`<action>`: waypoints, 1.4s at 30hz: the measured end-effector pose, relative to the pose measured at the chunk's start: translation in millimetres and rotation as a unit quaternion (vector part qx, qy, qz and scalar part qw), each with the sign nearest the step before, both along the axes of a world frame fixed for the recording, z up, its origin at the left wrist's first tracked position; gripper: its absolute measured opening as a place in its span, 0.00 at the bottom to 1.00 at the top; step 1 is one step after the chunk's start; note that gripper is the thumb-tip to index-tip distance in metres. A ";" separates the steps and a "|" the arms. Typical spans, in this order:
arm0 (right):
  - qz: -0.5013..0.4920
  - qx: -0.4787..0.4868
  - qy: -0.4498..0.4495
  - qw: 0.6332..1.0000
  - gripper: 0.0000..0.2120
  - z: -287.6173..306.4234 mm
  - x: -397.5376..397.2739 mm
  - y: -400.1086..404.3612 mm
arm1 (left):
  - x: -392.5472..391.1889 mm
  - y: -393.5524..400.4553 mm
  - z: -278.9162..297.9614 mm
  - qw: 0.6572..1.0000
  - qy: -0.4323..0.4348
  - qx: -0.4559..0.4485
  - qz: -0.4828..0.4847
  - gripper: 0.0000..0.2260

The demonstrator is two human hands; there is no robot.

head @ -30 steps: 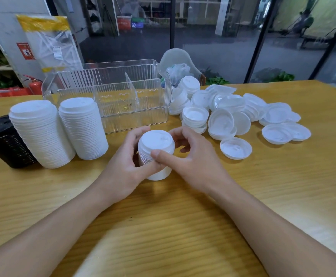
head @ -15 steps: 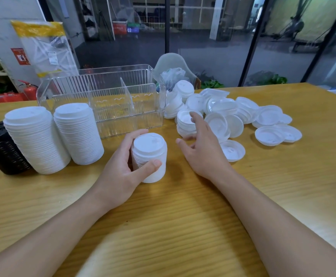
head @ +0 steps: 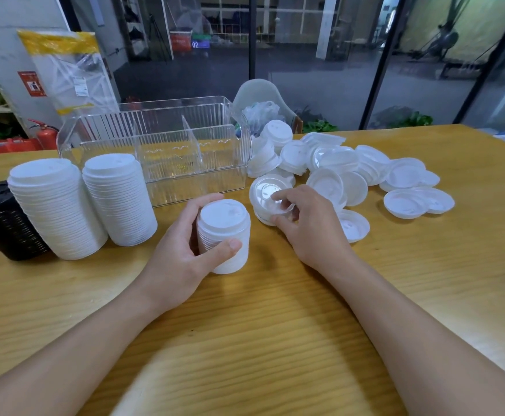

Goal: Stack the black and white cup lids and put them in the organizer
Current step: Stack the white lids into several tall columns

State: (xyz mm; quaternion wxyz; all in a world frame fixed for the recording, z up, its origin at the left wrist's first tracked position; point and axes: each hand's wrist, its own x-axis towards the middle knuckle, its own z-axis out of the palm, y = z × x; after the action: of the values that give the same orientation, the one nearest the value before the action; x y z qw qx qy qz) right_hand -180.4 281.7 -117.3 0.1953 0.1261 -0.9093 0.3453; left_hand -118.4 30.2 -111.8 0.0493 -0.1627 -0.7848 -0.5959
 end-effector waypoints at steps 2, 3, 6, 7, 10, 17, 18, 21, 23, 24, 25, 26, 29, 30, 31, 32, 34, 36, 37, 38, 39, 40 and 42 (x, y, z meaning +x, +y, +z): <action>0.007 -0.008 0.009 1.000 0.16 0.3 1.2 -1.0 | -0.5 -0.3 -0.4 1.000 0.000 0.001 -0.001 0.33; 0.011 -0.013 0.013 1.000 0.16 0.4 1.7 -1.3 | -0.4 -0.2 -0.2 1.000 -0.001 0.002 -0.002 0.33; 0.022 -0.014 0.015 1.000 0.14 1.5 2.3 -1.7 | 0.9 0.2 0.7 1.000 -0.002 0.002 -0.003 0.33; 0.024 -0.009 0.014 1.000 0.13 1.6 2.2 -1.8 | 0.9 0.1 0.6 1.000 -0.002 0.001 -0.003 0.33; 0.023 0.000 0.031 0.999 0.10 1.3 1.8 -2.4 | 0.8 -0.8 0.4 1.000 -0.003 0.000 -0.001 0.33; 0.017 -0.021 0.010 1.000 0.07 8.1 7.6 -3.3 | -0.4 -1.1 -0.4 1.000 -0.009 0.002 0.000 0.33; 0.017 -0.037 0.001 0.999 0.08 8.9 9.0 -3.5 | -0.1 -1.2 -0.1 1.000 -0.010 0.001 0.000 0.33; 0.017 -0.078 -0.025 0.996 0.10 12.0 12.4 -3.9 | 0.3 -1.4 -0.1 1.000 -0.010 0.000 0.001 0.33; 0.022 -0.072 -0.029 0.997 0.08 13.2 13.2 -3.2 | 0.4 -1.4 0.1 1.000 -0.011 -0.004 0.003 0.33; 0.023 -0.059 -0.025 0.998 0.07 13.2 13.6 -2.8 | 0.5 -1.7 0.4 1.000 -0.012 -0.005 0.003 0.33; 0.022 -0.046 -0.019 0.998 0.05 13.2 13.3 -2.7 | 0.4 -1.7 0.5 1.000 -0.011 -0.006 0.003 0.33; 0.020 -0.037 -0.013 0.999 0.05 13.4 13.2 -2.7 | 0.4 -1.8 0.7 1.000 -0.011 -0.007 0.003 0.33; 0.014 -0.037 -0.006 0.999 0.07 15.2 13.5 -3.2 | 0.3 -1.9 0.7 1.000 -0.012 -0.005 0.001 0.33; 0.014 -0.044 -0.007 0.999 0.08 15.7 13.5 -3.0 | 0.3 -1.9 0.8 1.000 -0.013 -0.004 0.001 0.33; 0.015 -0.052 -0.010 0.998 0.09 16.2 13.5 -2.6 | 0.3 -1.8 0.8 1.000 -0.013 -0.004 0.000 0.33; 0.018 -0.062 -0.014 0.998 0.10 16.7 14.1 -1.8 | 0.2 -1.6 1.0 1.000 -0.013 -0.003 -0.001 0.33; 0.023 -0.088 -0.016 0.996 0.10 16.8 15.3 -1.4 | 0.1 -1.5 1.1 1.000 -0.011 -0.002 -0.002 0.33; 0.022 -0.113 -0.003 0.993 0.09 17.8 16.0 -1.8 | 0.2 -1.5 1.1 1.000 -0.010 0.001 -0.002 0.33; 0.021 -0.129 0.005 0.991 0.08 18.8 15.8 -2.4 | 0.2 -1.8 1.0 1.000 -0.010 0.002 -0.002 0.33; 0.021 -0.154 0.005 0.988 0.07 21.0 16.4 -2.8 | 0.5 -2.1 1.2 1.000 -0.010 0.002 -0.003 0.32; 0.023 -0.188 -0.003 0.982 0.07 23.9 16.8 -2.9 | 0.7 -2.4 1.3 1.000 -0.011 0.002 -0.004 0.32; 0.027 -0.229 -0.016 0.973 0.07 26.9 17.3 -2.4 | 1.2 -2.9 1.6 1.000 -0.012 0.004 -0.007 0.31; 0.041 -0.316 -0.051 0.946 0.08 31.6 19.2 -0.3 | 1.9 -3.9 2.4 1.000 -0.015 0.005 -0.014 0.31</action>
State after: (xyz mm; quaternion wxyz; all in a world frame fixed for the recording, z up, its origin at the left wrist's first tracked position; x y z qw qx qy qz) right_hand -161.2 281.4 -85.6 0.1639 0.0773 -0.7562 0.6288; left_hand -116.6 26.4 -109.5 0.0304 -0.1646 -0.7804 -0.6025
